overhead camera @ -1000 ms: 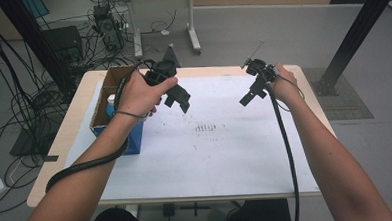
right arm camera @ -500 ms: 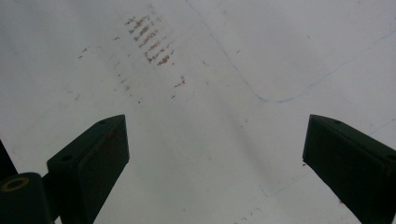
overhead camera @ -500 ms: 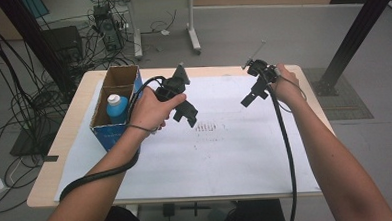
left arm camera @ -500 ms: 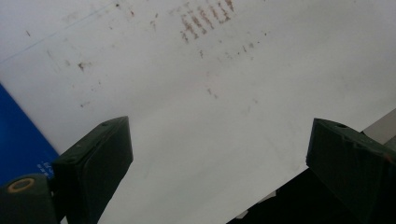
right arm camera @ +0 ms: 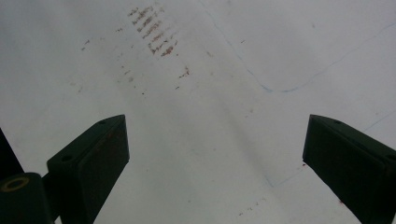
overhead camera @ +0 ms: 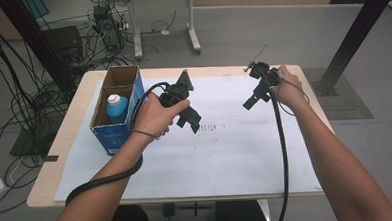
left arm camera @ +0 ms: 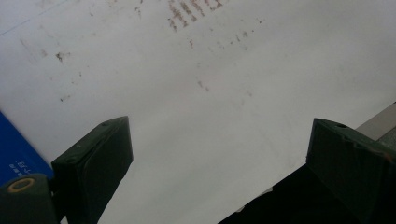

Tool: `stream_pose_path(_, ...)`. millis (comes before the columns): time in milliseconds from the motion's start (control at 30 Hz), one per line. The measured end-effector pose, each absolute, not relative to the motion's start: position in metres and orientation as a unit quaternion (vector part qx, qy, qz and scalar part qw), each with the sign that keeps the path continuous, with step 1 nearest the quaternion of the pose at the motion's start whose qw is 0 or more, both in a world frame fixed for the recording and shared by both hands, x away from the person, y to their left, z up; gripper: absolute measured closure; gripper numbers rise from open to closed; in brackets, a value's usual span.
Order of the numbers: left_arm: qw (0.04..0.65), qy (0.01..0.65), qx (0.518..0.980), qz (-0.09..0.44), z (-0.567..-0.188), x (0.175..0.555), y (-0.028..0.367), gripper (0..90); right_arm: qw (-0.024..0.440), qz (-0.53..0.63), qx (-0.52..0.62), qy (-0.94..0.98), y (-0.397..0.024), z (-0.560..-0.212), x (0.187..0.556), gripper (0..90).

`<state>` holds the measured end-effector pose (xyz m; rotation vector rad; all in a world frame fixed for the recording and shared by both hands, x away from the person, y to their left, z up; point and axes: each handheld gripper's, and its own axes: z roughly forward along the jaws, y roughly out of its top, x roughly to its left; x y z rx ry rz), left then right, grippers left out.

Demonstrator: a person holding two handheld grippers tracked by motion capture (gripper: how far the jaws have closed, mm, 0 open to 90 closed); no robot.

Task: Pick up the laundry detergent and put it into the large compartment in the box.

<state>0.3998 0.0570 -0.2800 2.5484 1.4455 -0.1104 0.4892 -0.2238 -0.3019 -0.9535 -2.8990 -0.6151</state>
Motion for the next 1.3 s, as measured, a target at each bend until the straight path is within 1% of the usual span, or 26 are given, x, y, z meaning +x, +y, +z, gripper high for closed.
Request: stream_pose_path(1300,0.095,0.490,0.865,-0.049,-0.291,0.401,0.053,7.5,0.013,-0.201,-0.307,-0.930,-0.226,-0.304,0.489,6.9)
